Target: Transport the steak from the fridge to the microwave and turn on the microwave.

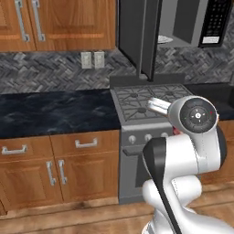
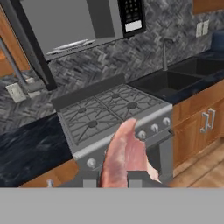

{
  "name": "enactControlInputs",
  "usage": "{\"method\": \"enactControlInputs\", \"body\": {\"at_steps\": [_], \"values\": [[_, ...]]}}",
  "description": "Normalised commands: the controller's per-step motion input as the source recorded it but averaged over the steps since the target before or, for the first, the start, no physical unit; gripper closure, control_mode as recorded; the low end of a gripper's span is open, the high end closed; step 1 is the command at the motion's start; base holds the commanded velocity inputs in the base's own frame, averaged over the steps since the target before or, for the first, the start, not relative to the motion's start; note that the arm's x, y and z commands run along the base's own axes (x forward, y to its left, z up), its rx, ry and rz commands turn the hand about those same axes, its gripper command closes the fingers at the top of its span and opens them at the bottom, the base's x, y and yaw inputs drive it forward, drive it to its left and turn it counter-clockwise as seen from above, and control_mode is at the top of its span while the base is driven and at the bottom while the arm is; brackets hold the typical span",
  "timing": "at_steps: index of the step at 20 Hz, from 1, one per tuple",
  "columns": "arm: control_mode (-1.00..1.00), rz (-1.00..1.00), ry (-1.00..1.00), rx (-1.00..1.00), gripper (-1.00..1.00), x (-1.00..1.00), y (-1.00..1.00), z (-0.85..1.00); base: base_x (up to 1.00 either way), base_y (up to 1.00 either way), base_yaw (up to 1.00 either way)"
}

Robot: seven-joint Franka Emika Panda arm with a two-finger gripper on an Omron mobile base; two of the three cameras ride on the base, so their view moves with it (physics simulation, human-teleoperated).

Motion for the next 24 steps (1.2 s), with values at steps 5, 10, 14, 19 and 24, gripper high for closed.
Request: {"method": "enactControlInputs", "body": {"at_steps": [5,10,14,19,24], "values": [[1.0,0.0,0.0,0.0,1.0,0.0,0.0,0.0,0.19,-0.54,0.27],[1.0,0.0,0.0,0.0,1.0,0.0,0.0,0.0,0.06,-0.63,0.21],[1.0,0.0,0.0,0.0,1.0,0.0,0.0,0.0,0.11,-0.69,0.05],[1.0,0.0,0.0,0.0,1.0,0.0,0.0,0.0,0.46,-0.38,-0.06],[1.0,0.0,0.0,0.0,1.0,0.0,0.0,0.0,0.52,-0.05,-0.24]]}}
